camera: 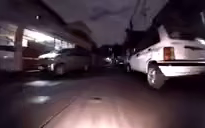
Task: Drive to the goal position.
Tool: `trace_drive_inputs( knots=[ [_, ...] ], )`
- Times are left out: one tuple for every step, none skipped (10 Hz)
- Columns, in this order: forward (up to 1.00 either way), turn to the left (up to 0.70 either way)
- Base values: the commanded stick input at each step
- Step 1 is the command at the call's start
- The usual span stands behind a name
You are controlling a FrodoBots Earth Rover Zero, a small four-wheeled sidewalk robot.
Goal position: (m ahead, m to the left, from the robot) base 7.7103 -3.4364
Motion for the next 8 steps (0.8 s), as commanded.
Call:
trace_drive_inputs(
  knots=[
    [1.00, 0.00],
    [1.00, 0.00],
    [1.00, 0.00],
    [1.00, 0.00],
    [1.00, 0.00],
    [1.00, 0.00],
    [1.00, 0.00],
    [1.00, -0.07]
  ],
)
